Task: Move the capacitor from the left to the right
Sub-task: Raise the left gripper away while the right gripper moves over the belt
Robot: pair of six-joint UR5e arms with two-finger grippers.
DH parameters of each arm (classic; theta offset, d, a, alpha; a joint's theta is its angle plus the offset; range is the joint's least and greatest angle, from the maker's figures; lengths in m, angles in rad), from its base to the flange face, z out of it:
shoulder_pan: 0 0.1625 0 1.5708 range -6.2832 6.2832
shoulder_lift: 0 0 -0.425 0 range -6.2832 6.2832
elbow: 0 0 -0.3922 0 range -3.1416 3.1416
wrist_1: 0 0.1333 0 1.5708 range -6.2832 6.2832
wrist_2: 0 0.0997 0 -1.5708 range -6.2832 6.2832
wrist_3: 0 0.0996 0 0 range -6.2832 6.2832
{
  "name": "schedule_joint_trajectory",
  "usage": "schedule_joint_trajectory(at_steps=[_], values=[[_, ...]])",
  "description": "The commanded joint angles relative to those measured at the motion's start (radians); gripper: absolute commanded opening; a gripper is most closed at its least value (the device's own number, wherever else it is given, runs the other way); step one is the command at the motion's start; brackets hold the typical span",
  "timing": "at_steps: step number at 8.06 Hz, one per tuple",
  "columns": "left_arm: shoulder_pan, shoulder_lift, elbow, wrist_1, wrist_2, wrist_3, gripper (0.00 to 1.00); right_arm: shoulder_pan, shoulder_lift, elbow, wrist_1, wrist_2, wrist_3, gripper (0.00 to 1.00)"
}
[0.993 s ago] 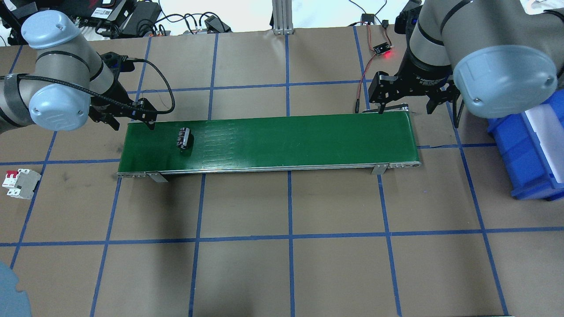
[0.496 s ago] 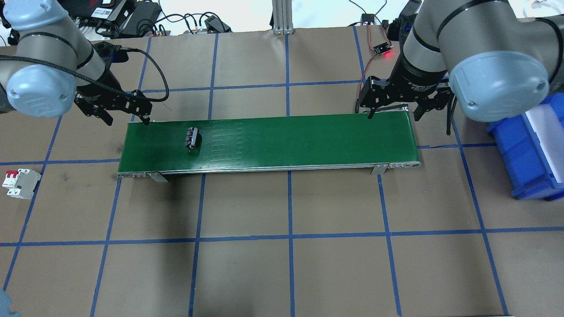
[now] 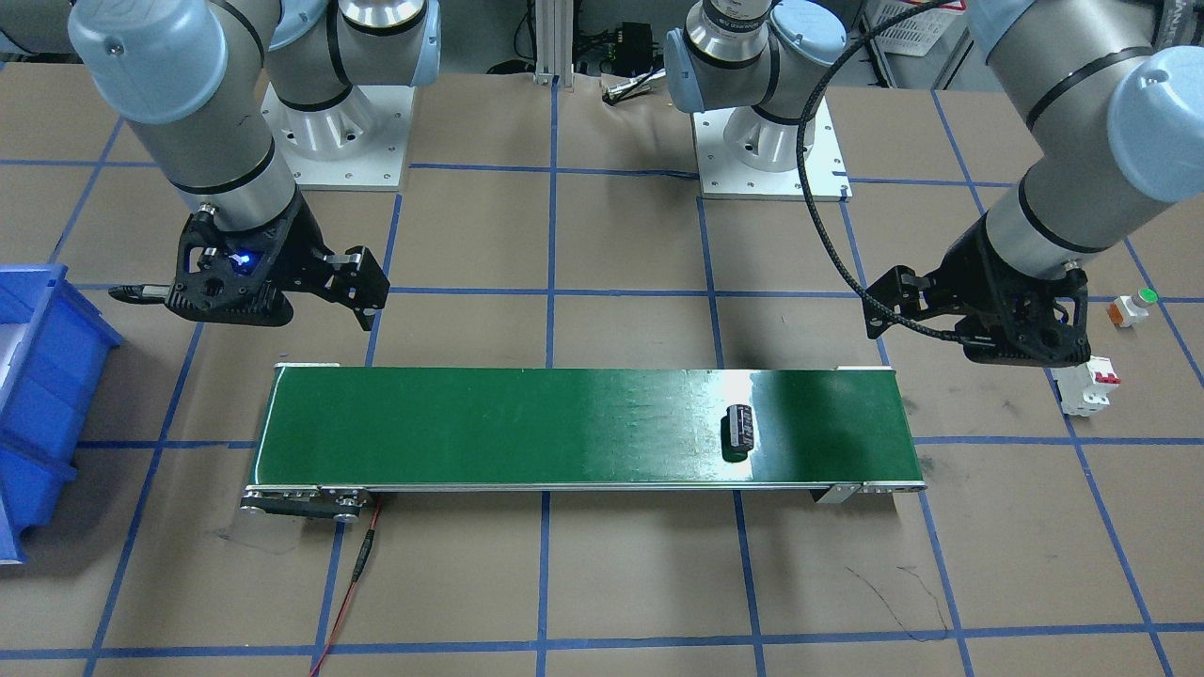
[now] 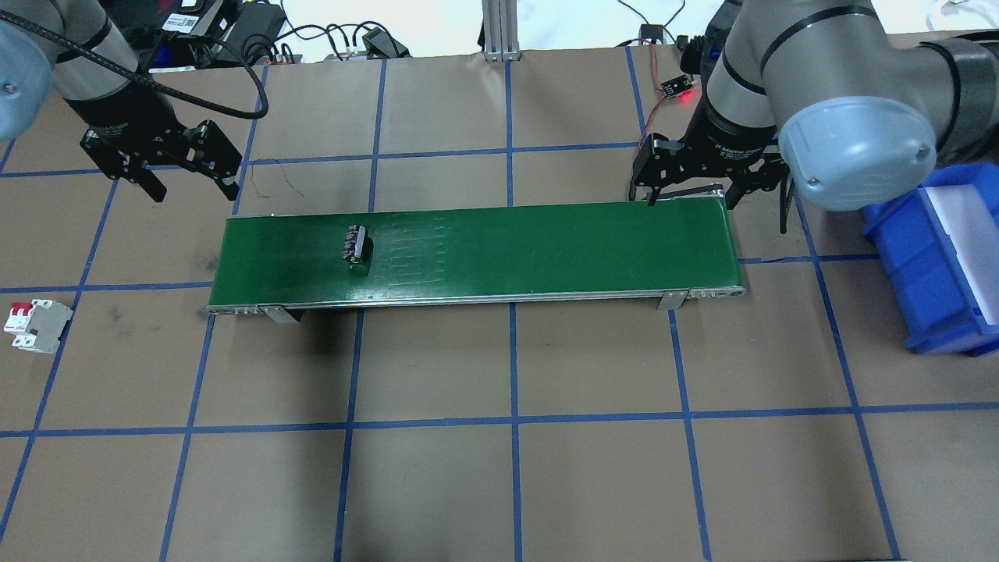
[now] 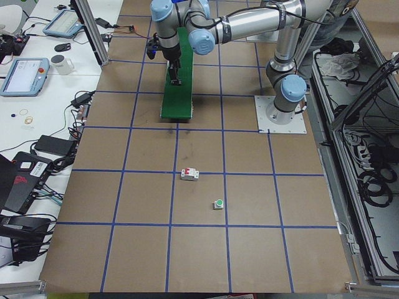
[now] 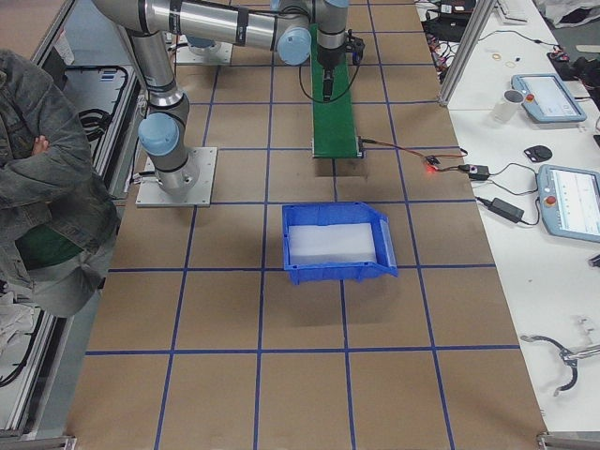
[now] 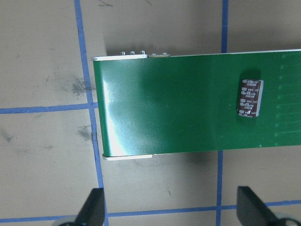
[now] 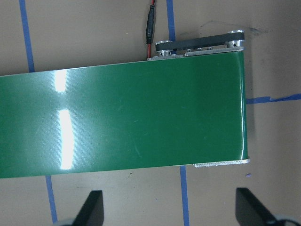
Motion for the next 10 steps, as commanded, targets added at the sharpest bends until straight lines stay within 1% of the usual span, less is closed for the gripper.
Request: schedule_joint_trajectory(at_steps=[1, 3, 4, 5, 8, 9, 10], values=[[-0.028, 0.000, 0.033, -0.043, -0.004, -0.001, 1.00, -0.030, 0.059, 0.001, -0.040, 0.005, -0.016, 1.00], [-0.028, -0.003, 0.033, -0.043, -0.004, 0.001, 1.00, -0.030, 0.105, 0.002, -0.096, 0.054, -0.016, 1.00], [-0.028, -0.003, 0.033, -0.043, -0.005, 0.001, 1.00, -0.029, 0.134, 0.002, -0.132, 0.076, -0.051, 1.00], [-0.030, 0.007, 0.033, -0.043, -0.007, 0.001, 1.00, -0.029, 0.163, 0.005, -0.174, 0.097, -0.136, 1.00], [-0.031, -0.003, 0.033, -0.042, -0.010, 0.002, 1.00, -0.029, 0.183, 0.014, -0.196, 0.107, -0.140, 1.00], [-0.031, -0.003, 0.030, -0.042, -0.011, 0.002, 1.00, -0.029, 0.186, 0.022, -0.199, 0.158, -0.137, 1.00], [-0.031, -0.005, 0.027, -0.039, -0.010, 0.004, 1.00, -0.029, 0.192, 0.043, -0.201, 0.180, -0.134, 1.00]])
